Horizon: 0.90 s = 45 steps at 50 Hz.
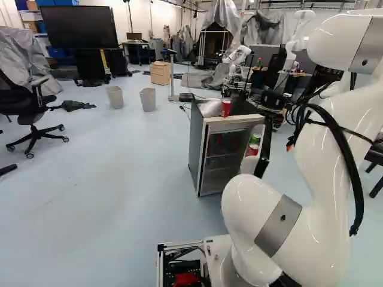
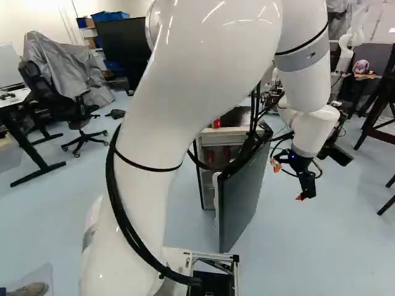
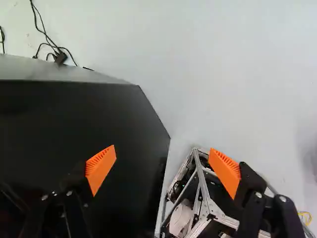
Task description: Grab a drink from the fridge
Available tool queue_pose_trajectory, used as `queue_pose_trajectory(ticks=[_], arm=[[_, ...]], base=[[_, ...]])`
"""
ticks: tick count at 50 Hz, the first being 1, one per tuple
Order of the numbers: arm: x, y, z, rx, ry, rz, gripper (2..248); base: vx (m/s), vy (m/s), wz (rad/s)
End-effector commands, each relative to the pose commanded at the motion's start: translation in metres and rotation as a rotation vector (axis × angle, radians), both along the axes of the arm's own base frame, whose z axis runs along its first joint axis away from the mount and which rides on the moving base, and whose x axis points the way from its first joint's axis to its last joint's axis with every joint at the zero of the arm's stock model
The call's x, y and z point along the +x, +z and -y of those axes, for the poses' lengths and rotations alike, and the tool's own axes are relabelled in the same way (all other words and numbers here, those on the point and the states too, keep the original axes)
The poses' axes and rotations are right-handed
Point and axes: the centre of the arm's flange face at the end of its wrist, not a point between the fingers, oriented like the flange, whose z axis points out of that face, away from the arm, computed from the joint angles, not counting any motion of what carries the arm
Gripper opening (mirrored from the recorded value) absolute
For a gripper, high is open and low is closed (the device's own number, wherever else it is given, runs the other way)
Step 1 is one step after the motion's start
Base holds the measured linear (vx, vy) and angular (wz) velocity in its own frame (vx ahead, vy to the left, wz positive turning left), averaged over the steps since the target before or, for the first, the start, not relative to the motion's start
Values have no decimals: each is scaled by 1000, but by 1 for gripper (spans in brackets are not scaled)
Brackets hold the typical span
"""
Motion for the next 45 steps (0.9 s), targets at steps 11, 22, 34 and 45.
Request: queue_pose_trajectory(ticks=[11, 22, 34, 45], arm=[[-7, 0, -15, -43, 39, -13, 247], [-15, 1, -29, -94, 101, -32, 247], [-23, 2, -44, -168, 193, -53, 247], [-30, 4, -58, -246, 297, -68, 247]], base=[[0, 0, 0], [0, 0, 0], [0, 0, 0], [0, 0, 0]])
